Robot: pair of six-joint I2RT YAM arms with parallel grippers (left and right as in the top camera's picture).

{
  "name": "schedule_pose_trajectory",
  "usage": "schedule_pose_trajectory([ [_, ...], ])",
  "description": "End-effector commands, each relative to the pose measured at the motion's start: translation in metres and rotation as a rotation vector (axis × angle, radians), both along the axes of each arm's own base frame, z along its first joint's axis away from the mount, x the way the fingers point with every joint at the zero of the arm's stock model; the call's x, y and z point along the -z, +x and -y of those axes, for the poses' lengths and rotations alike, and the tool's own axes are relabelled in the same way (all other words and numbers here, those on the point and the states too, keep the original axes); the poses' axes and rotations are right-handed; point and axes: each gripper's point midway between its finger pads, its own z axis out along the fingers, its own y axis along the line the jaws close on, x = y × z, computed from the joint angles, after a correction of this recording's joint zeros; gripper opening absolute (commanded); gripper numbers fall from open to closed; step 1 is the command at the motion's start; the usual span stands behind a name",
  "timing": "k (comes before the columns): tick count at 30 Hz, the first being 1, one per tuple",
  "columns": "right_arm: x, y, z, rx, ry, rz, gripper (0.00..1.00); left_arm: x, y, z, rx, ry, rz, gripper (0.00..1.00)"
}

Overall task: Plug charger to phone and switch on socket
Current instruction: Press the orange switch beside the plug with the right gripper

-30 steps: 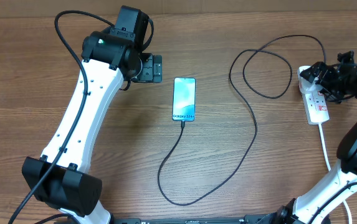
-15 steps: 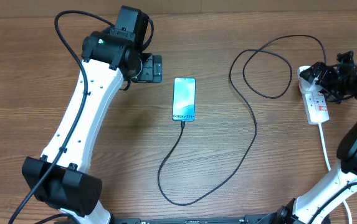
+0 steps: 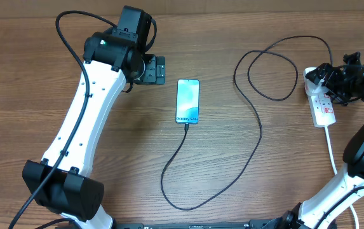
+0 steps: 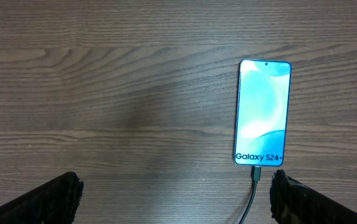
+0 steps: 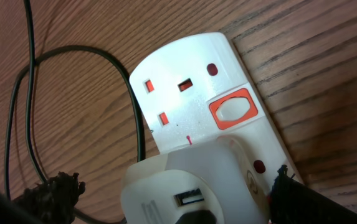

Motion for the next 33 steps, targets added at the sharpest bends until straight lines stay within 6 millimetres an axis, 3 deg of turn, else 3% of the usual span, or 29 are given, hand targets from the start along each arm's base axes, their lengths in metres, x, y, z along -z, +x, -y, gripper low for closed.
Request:
schedule_pose_trajectory([
  [1,0.013,-0.016,-0.0234,0.022,0.087,-0.091,0.98,-0.0023,0.0016,-0.0017,0.013,0.017,0.009,1.0],
  [33,0.0181,-0.0249,-0.0278,0.059,0.123,-0.146,0.93,-0.0023,0.0016,-0.0017,0.013,0.017,0.009,1.0],
])
